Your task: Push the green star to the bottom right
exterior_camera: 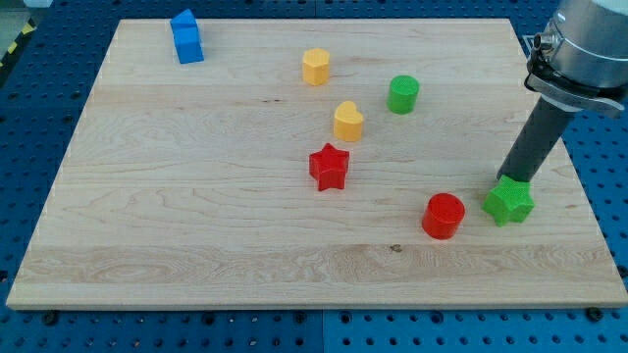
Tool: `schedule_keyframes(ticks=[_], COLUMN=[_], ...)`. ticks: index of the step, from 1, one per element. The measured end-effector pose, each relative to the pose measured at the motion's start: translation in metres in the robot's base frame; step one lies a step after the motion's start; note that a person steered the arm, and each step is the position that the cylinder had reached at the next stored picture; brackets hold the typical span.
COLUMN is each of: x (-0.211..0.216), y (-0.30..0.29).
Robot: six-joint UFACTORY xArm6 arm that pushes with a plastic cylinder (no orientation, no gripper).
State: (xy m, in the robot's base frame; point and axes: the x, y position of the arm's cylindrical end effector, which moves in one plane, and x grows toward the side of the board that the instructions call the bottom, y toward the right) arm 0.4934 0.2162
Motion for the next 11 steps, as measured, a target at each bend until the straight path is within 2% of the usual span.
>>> schedule_keyframes(ticks=[1, 3, 6, 9, 11], x=[0.002, -0.024, 0.033, 0.036, 0.038], y=[0.001, -0.021, -0.023, -0.030, -0.058])
